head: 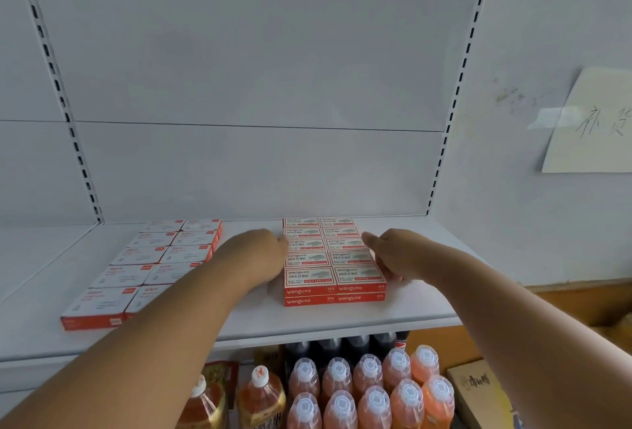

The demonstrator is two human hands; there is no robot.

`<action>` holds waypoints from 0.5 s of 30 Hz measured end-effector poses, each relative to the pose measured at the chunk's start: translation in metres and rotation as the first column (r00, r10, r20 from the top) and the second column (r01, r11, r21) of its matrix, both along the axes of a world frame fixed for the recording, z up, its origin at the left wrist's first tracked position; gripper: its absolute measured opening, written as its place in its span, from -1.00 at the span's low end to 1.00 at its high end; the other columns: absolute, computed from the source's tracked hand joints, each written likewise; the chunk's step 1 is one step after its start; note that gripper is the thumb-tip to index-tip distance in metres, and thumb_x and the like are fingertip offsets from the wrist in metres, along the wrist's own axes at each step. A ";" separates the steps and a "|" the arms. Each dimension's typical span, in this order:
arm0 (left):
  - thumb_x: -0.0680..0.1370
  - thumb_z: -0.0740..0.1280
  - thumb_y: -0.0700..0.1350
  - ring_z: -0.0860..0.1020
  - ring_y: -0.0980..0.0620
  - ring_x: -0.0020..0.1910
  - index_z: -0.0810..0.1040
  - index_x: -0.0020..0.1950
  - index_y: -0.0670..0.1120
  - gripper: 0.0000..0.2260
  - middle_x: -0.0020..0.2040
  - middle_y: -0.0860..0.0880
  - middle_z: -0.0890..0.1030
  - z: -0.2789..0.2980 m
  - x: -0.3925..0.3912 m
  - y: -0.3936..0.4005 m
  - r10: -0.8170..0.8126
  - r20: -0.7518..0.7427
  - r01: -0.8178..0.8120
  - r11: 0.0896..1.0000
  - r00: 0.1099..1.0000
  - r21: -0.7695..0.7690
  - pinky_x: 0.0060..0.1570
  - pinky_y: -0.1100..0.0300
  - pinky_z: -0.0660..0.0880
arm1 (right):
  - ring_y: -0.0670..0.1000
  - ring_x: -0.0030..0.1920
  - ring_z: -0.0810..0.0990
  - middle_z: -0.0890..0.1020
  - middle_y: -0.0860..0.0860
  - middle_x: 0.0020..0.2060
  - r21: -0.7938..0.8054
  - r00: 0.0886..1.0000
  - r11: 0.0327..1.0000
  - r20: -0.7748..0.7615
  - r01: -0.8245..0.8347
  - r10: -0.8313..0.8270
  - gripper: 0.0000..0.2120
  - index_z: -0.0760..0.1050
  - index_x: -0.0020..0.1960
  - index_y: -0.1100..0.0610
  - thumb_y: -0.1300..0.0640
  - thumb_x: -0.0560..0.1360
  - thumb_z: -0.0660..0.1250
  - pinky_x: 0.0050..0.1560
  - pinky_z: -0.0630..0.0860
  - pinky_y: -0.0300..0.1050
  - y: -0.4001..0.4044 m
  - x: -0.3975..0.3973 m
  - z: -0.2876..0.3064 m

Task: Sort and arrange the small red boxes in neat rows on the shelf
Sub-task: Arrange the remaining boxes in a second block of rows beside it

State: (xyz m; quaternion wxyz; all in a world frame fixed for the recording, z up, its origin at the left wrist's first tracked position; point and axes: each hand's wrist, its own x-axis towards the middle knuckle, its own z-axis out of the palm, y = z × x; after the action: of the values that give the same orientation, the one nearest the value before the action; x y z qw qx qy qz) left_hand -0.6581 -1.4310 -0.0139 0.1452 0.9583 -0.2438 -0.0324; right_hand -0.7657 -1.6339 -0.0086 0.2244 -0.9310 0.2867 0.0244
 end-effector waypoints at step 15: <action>0.66 0.04 0.08 0.55 0.07 -0.13 0.54 0.00 -0.03 -0.67 -0.15 0.03 0.57 -0.007 0.026 -0.023 -0.024 -0.081 0.030 0.997 0.996 0.076 -0.20 0.17 0.43 | 0.10 -0.11 0.53 0.56 0.06 -0.13 -0.173 0.986 0.971 -0.001 -0.165 0.167 -0.61 0.47 -0.05 0.13 -0.09 0.65 -0.01 -0.07 0.45 -0.08 -0.018 0.033 -0.016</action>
State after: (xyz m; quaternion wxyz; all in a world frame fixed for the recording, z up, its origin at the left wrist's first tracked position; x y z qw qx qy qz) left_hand -0.6325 -1.4542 -0.0207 0.1173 0.9578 -0.2493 -0.0823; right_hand -0.7329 -1.6522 -0.0246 0.1420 -0.9678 0.2074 0.0121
